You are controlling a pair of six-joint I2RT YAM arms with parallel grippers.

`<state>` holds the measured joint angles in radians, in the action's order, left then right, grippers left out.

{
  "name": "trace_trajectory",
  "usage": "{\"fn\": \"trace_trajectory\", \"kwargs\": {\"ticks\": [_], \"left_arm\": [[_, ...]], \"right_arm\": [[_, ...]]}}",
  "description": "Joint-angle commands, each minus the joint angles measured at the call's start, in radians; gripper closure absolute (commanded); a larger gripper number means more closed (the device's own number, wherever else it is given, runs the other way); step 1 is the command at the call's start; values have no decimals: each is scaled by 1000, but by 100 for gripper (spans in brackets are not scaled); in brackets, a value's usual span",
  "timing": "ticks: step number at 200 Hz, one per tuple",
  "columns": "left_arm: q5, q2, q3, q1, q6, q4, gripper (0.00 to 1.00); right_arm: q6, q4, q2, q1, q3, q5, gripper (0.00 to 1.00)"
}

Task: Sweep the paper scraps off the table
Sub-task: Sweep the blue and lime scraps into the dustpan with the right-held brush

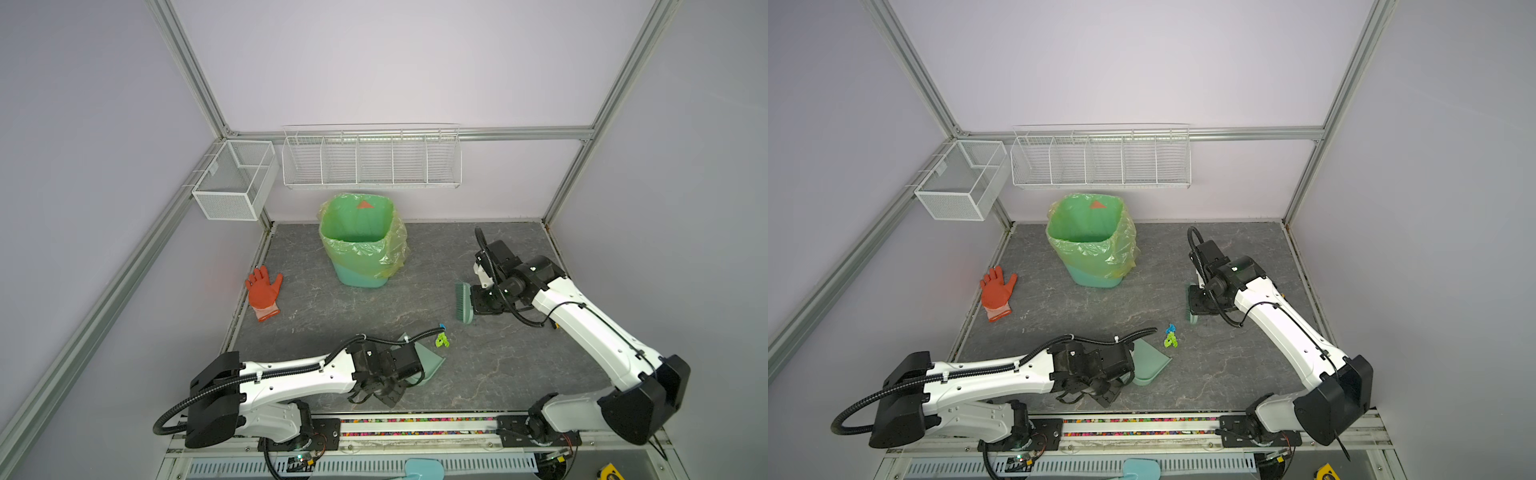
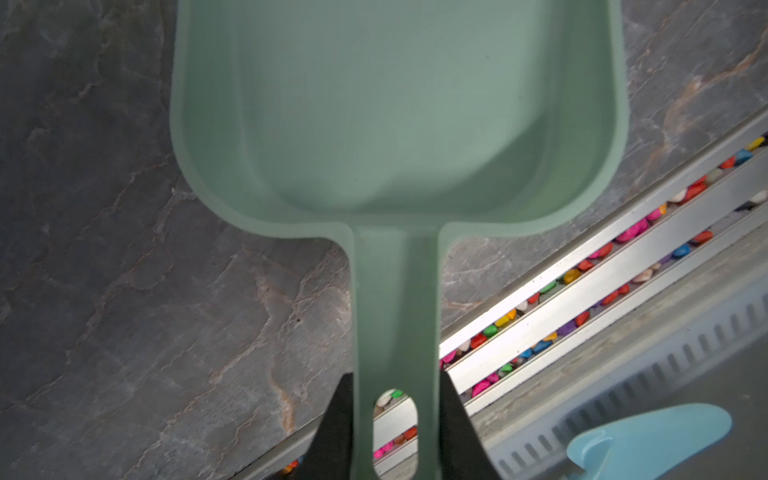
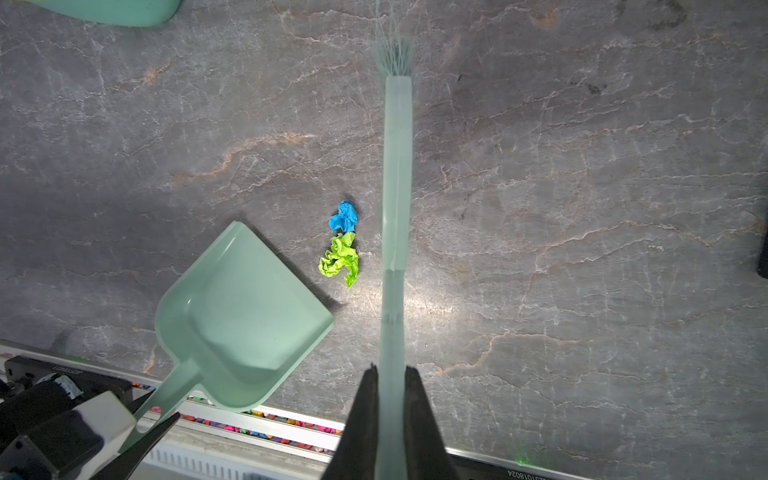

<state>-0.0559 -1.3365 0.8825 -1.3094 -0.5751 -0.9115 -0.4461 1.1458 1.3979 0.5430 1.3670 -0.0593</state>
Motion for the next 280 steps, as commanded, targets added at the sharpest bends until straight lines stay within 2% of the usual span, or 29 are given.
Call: {"fn": "trace_trajectory", "kwargs": {"ticks": [1, 66, 143, 182, 203, 234, 280], "left_arm": [[-12, -32, 40, -5, 5, 4, 100], [-34, -79, 74, -2, 10, -4, 100], [-12, -137, 102, 50, 57, 22, 100], [4, -141, 85, 70, 61, 45, 100], [10, -141, 81, 79, 67, 51, 100], [10, -148, 76, 84, 73, 56, 100], [10, -156, 72, 85, 72, 62, 100]], "right_arm": [[39, 27, 20, -4, 29, 7, 93], [79, 47, 49, 4, 26, 32, 93], [145, 100, 147, 109, 36, 94, 93], [164, 67, 123, 160, -2, 219, 93], [150, 44, 77, 163, -29, 246, 93], [117, -2, 2, 155, -66, 246, 93], [3, -14, -63, 72, -105, 138, 93]]}}
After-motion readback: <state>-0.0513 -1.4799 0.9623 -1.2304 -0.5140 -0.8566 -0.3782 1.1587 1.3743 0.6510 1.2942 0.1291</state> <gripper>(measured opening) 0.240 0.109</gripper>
